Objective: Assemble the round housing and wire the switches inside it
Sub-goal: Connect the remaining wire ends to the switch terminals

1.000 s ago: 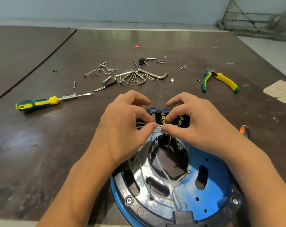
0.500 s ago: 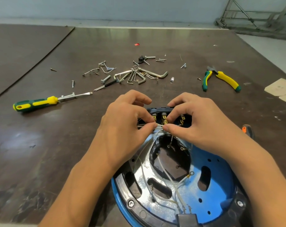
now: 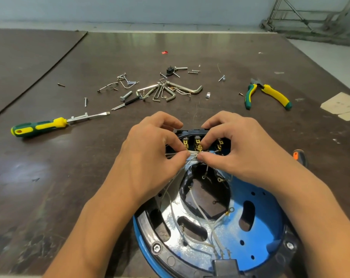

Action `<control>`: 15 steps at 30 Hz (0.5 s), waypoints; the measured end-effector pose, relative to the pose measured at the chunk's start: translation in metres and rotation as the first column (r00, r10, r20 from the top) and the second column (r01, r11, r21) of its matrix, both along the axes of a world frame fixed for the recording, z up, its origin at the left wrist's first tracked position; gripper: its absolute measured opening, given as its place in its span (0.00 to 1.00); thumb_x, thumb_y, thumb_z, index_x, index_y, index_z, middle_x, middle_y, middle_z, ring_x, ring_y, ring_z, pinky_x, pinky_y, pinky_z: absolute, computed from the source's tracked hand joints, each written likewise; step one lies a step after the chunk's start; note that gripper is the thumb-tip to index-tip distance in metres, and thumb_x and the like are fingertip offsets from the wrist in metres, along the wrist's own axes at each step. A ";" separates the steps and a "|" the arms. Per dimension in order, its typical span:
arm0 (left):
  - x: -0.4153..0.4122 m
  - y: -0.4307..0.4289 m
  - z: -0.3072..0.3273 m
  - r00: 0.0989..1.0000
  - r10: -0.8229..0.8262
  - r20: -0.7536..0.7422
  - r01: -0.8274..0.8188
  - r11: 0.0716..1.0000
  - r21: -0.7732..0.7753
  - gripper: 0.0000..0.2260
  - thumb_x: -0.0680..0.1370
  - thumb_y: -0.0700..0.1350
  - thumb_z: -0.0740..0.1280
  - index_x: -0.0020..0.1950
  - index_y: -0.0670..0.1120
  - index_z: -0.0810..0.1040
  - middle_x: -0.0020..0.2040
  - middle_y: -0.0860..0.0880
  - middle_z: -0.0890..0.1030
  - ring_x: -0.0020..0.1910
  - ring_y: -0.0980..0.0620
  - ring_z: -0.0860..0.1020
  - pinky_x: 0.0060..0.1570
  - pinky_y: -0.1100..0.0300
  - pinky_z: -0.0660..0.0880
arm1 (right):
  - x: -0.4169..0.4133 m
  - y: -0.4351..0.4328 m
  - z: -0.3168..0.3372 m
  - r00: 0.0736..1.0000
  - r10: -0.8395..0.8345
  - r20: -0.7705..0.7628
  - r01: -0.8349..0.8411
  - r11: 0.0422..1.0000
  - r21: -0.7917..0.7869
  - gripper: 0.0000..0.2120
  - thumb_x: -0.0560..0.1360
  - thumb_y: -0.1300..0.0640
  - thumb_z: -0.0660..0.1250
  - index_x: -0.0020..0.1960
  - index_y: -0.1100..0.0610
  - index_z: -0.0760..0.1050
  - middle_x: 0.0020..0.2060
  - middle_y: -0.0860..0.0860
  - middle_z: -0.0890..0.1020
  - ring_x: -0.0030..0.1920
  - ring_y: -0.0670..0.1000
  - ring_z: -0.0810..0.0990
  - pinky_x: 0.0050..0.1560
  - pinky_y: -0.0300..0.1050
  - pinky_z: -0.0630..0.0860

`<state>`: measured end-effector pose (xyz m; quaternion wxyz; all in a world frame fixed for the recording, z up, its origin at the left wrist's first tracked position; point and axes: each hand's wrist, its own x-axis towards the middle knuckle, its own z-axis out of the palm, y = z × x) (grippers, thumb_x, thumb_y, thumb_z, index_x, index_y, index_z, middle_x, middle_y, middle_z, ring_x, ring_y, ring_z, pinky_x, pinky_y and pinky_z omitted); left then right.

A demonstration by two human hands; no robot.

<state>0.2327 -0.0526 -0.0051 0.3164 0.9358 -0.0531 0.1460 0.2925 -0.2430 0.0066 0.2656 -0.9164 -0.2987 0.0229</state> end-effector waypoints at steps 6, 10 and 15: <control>0.001 0.000 0.001 1.000 -0.003 -0.019 0.003 1.000 0.007 0.03 0.72 0.51 0.74 0.39 0.55 0.85 0.57 0.59 0.78 0.57 0.58 0.76 0.52 0.49 0.78 | 0.000 0.000 -0.001 1.000 0.000 0.010 0.000 1.000 -0.001 0.06 0.71 0.46 0.75 0.45 0.47 0.84 0.58 0.44 0.77 0.59 0.44 0.74 0.57 0.48 0.73; 0.002 0.001 0.000 1.000 0.012 -0.029 -0.012 1.000 0.011 0.03 0.72 0.50 0.75 0.39 0.55 0.85 0.57 0.59 0.78 0.56 0.59 0.77 0.53 0.49 0.78 | 0.001 0.000 -0.001 1.000 -0.001 0.012 0.001 1.000 -0.001 0.06 0.71 0.46 0.75 0.45 0.47 0.85 0.57 0.44 0.77 0.58 0.45 0.74 0.58 0.48 0.73; 0.001 0.000 0.000 1.000 0.017 -0.021 -0.017 1.000 0.008 0.02 0.73 0.50 0.75 0.40 0.54 0.85 0.56 0.59 0.78 0.55 0.60 0.77 0.51 0.50 0.78 | 0.001 0.000 -0.001 1.000 -0.003 0.014 0.003 1.000 0.006 0.05 0.72 0.46 0.75 0.44 0.46 0.85 0.56 0.42 0.77 0.56 0.43 0.74 0.55 0.45 0.72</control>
